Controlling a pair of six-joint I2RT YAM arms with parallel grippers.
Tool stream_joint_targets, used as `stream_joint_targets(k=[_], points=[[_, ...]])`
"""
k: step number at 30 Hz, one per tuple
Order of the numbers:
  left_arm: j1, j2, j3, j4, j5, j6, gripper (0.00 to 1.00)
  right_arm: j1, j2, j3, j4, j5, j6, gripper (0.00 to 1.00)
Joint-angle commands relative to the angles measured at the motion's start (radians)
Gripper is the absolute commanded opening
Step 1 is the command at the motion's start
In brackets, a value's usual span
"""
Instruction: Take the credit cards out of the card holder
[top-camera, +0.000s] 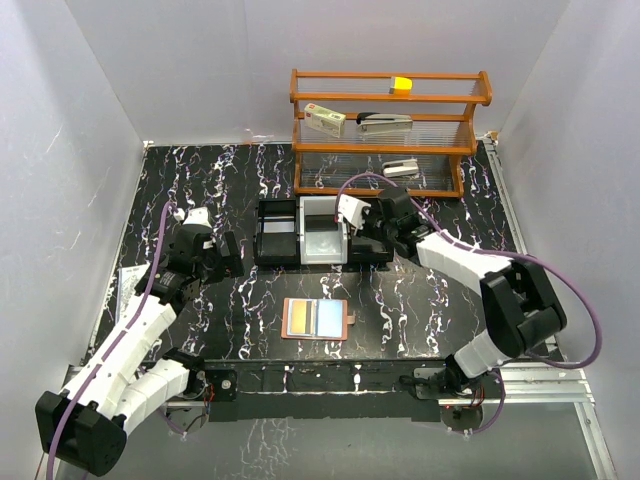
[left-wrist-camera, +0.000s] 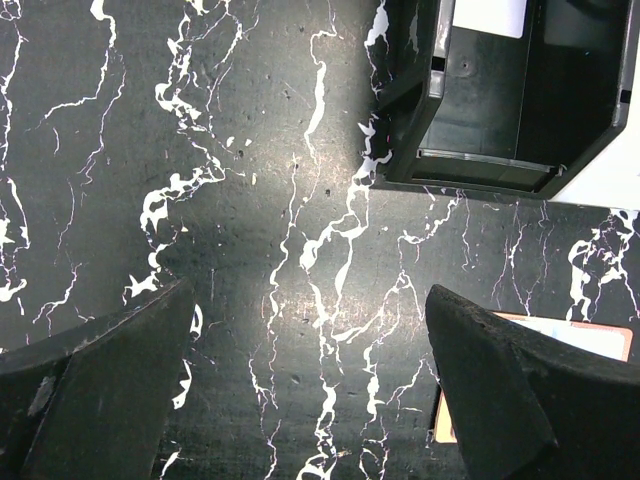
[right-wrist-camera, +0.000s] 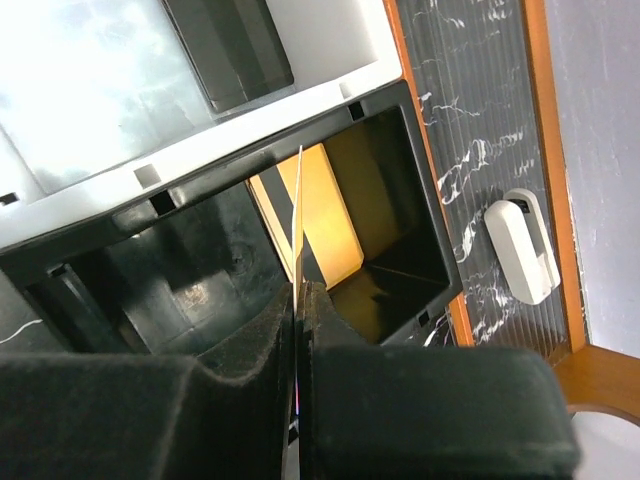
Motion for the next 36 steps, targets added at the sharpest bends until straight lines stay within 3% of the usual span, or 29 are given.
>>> stream_joint_targets(k=[1, 24, 31, 33, 36], points=[[0.006, -0.015, 0.005, 0.012, -0.009, 0.014, 0.99, -0.006, 0.051, 0.063, 0.081, 0.033, -0.052, 0.0], [0.005, -0.006, 0.003, 0.024, 0.012, 0.022, 0.99, -0.015, 0.268, 0.119, 0.222, 0.045, -0.14, 0.03], [0.006, -0.006, 0.004, 0.022, 0.002, 0.023, 0.99, -0.016, 0.28, 0.089, 0.219, 0.061, -0.152, 0.15], [0.006, -0.007, 0.002, 0.023, 0.003, 0.024, 0.99, -0.016, 0.266, 0.075, 0.218, 0.058, -0.15, 0.23], [0.006, -0.003, 0.004, 0.02, 0.005, 0.025, 0.99, -0.027, 0.246, 0.065, 0.208, 0.032, -0.134, 0.28]])
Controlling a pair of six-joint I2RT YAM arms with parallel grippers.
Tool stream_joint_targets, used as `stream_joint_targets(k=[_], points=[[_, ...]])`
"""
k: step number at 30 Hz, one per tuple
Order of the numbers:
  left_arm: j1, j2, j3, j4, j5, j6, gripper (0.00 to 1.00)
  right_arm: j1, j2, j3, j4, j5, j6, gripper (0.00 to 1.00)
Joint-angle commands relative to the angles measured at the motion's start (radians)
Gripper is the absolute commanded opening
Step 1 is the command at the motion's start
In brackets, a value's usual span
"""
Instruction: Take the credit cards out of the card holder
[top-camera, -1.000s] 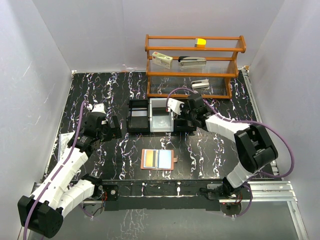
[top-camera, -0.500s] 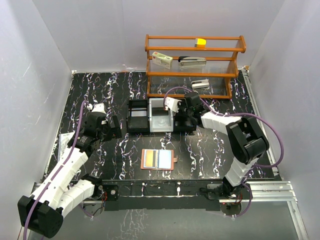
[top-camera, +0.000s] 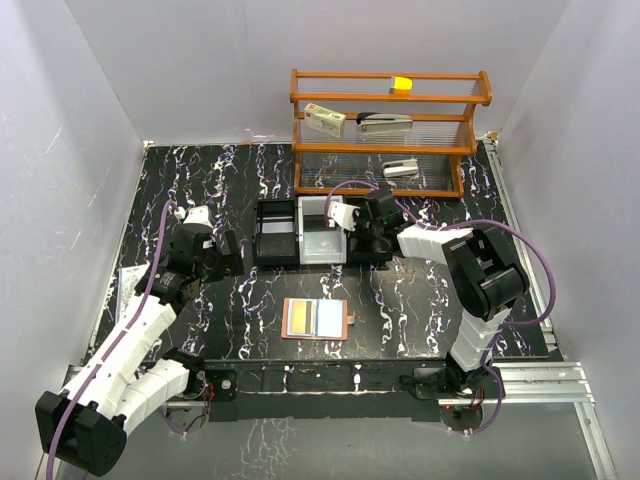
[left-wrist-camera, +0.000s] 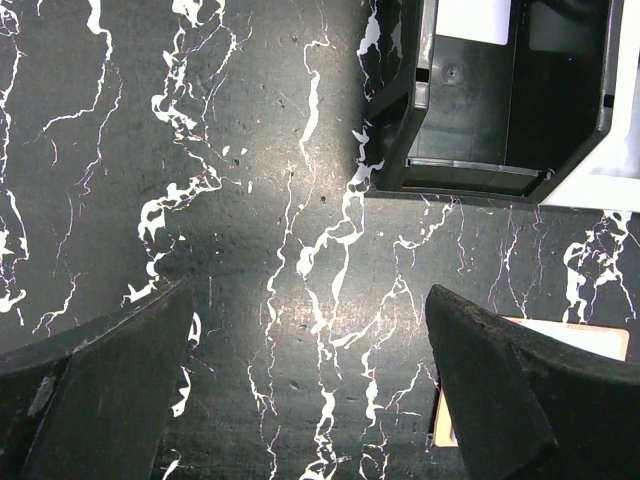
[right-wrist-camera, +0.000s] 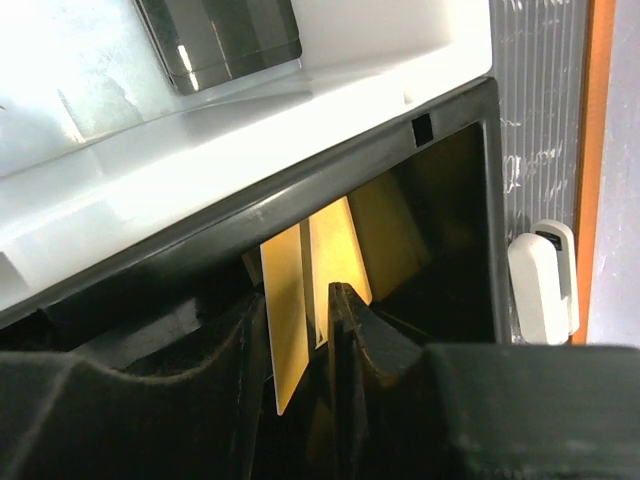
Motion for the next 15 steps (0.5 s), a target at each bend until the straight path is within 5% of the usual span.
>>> stream_joint_targets(k=[1, 15], points=[[0.006, -0.004, 0.005, 0.001, -0.001, 0.01, 0.99, -0.021, -0.046, -0.008, 0.046, -0.027, 0.002, 0.29], [0.006, 0.014, 0.002, 0.007, 0.019, 0.014, 0.99, -0.038, -0.021, 0.025, 0.047, 0.015, 0.044, 0.51]])
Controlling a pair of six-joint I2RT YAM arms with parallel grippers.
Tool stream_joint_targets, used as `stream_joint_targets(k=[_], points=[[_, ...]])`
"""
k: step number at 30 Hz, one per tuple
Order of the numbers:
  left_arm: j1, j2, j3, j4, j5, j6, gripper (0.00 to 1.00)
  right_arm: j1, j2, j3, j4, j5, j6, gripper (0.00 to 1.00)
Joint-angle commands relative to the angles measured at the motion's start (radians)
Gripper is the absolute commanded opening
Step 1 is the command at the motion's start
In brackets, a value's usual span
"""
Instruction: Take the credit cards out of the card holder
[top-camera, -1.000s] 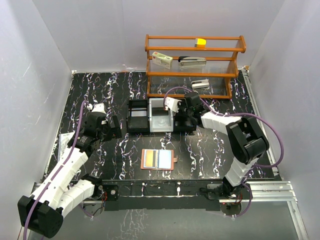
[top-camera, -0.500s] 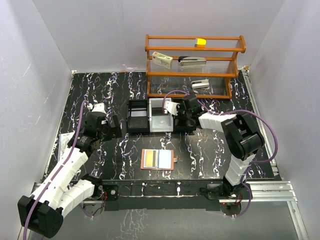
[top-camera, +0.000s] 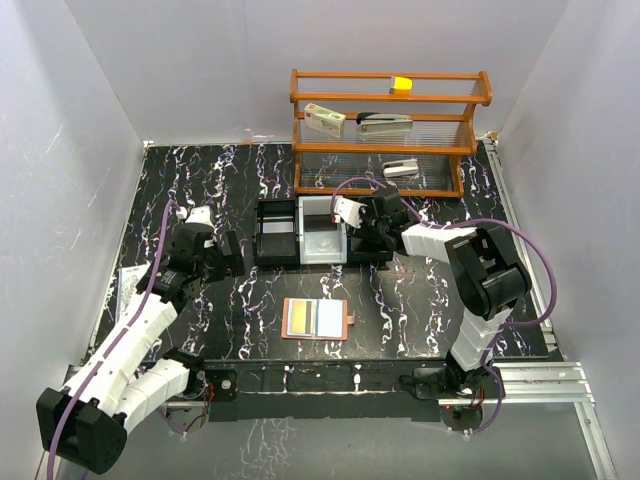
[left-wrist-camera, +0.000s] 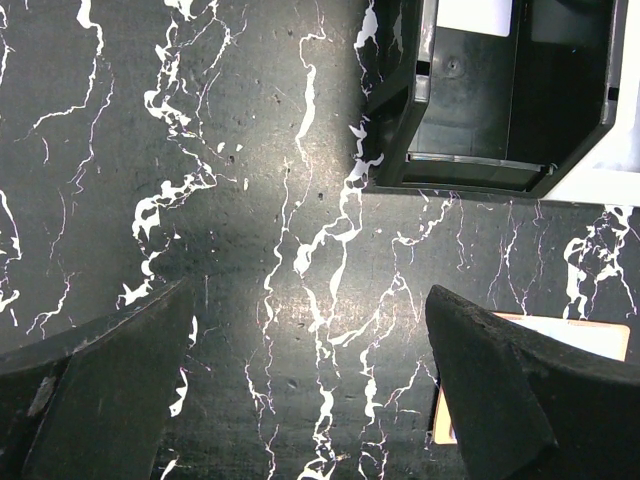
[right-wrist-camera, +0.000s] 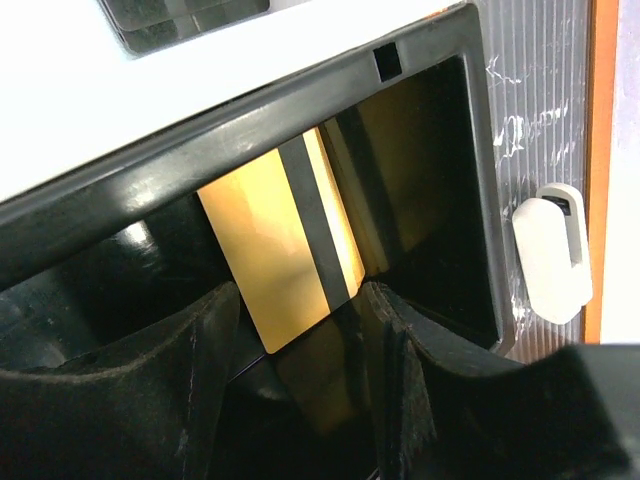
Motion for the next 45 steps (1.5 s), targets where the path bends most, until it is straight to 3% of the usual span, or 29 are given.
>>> stream_joint_targets(k=[1, 10, 22, 26, 33, 36, 38, 45], points=[[0.005, 0.008, 0.004, 0.005, 0.012, 0.014, 0.99, -0.002, -0.018, 0.035, 0.05, 0.016, 0.025, 0.51], [0.005, 0.012, 0.002, 0.007, 0.014, 0.015, 0.99, 0.0, -0.05, 0.019, 0.119, 0.044, 0.066, 0.57], [0.006, 0.014, 0.003, 0.007, 0.015, 0.015, 0.99, 0.0, -0.252, -0.044, 0.26, 0.043, 0.264, 0.58], [0.005, 0.008, 0.003, 0.008, 0.013, 0.014, 0.99, 0.0, -0.379, -0.072, 0.283, 0.073, 0.518, 0.61], [0.005, 0.01, -0.001, 0.016, 0.026, 0.017, 0.99, -0.001, -0.549, -0.038, 0.068, 0.19, 0.951, 0.69], [0.005, 0.016, 0.0, 0.017, 0.027, 0.018, 0.99, -0.001, -0.623, -0.07, 0.013, 0.209, 1.105, 0.9], [0.005, 0.016, 0.001, 0.018, 0.027, 0.019, 0.99, 0.0, -0.678, -0.113, 0.01, 0.174, 1.177, 0.98], [0.006, 0.015, -0.004, 0.022, 0.03, 0.019, 0.99, 0.0, -0.842, -0.304, 0.102, -0.148, 1.438, 0.98]])
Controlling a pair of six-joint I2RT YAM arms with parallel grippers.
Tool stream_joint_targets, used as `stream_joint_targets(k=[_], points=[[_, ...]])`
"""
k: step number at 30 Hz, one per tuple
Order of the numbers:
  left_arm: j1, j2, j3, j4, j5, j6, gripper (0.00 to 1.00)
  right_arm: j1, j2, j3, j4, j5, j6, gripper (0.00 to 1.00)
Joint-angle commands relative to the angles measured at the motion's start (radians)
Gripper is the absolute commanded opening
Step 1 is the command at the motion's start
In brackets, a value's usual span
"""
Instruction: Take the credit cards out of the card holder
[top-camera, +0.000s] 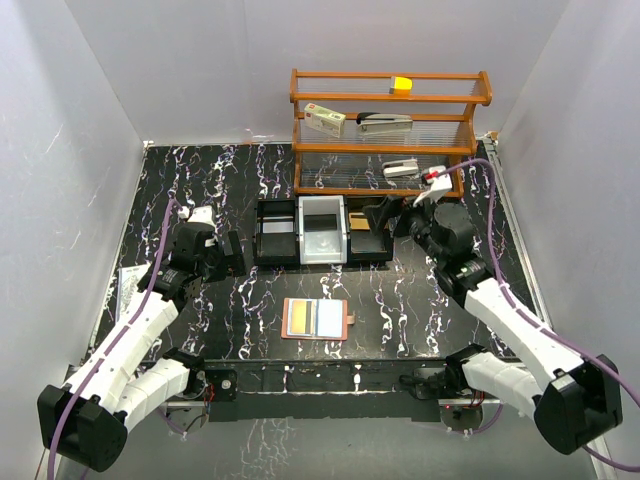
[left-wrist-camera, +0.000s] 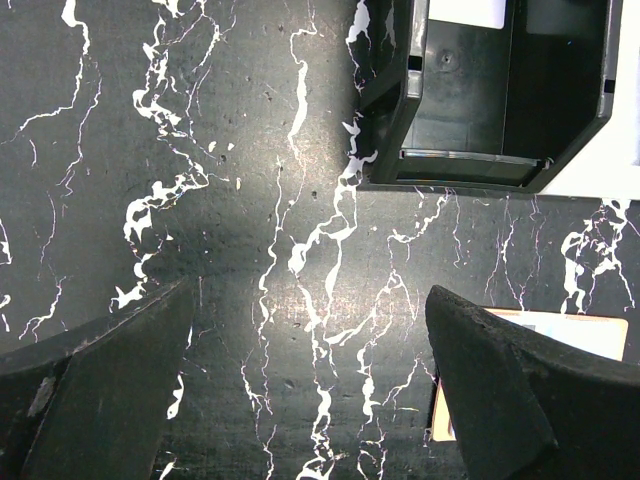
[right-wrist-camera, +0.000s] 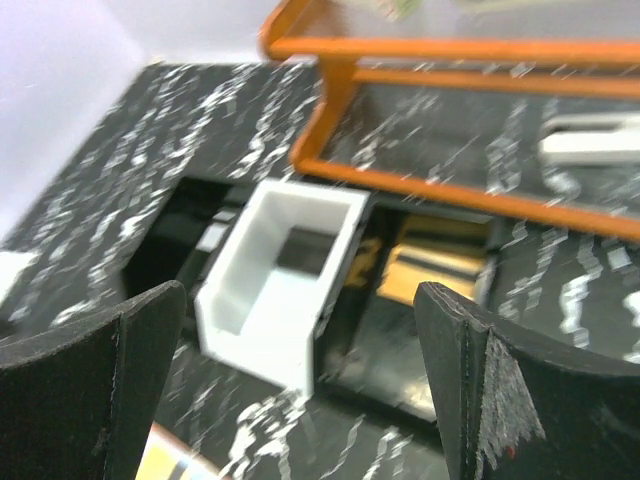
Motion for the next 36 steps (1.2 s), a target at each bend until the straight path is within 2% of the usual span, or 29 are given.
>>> stream_joint_targets(k=[1, 5, 7, 11, 13, 16, 19, 23, 28, 31, 36], points=[[0.005, -0.001, -0.006, 0.016, 0.014, 0.012, 0.99, -0.001, -0.069, -0.11, 0.094, -0.283, 0.276, 0.98], [0.006, 0.018, -0.007, 0.025, 0.047, 0.019, 0.99, 0.005, -0.031, -0.205, 0.13, -0.451, 0.532, 0.98], [0.005, 0.03, -0.006, 0.024, 0.06, 0.021, 0.99, 0.022, -0.009, -0.246, 0.134, -0.498, 0.585, 0.98], [0.006, 0.049, -0.008, 0.01, 0.07, -0.001, 0.99, 0.104, -0.001, -0.255, -0.06, -0.377, 0.57, 0.98], [0.005, 0.058, -0.004, 0.001, 0.077, -0.013, 0.99, 0.14, -0.007, -0.262, -0.102, -0.337, 0.581, 0.98], [0.005, 0.058, -0.01, 0.012, 0.117, -0.02, 0.99, 0.182, -0.01, -0.291, -0.085, -0.302, 0.657, 0.98], [0.005, 0.056, -0.012, 0.014, 0.222, -0.042, 0.99, 0.228, -0.002, -0.317, -0.03, -0.303, 0.703, 0.97], [0.006, 0.047, -0.039, 0.053, 0.368, -0.143, 0.99, 0.278, 0.02, -0.343, 0.063, -0.31, 0.789, 0.85], [0.004, 0.077, -0.084, 0.185, 0.608, -0.261, 0.93, 0.398, 0.116, -0.332, 0.149, -0.274, 0.859, 0.62], [0.003, 0.099, -0.103, 0.206, 0.64, -0.284, 0.87, 0.46, 0.214, -0.296, 0.202, -0.281, 0.868, 0.5], [0.004, 0.104, -0.117, 0.185, 0.642, -0.266, 0.85, 0.499, 0.333, -0.258, 0.213, -0.253, 0.888, 0.44]])
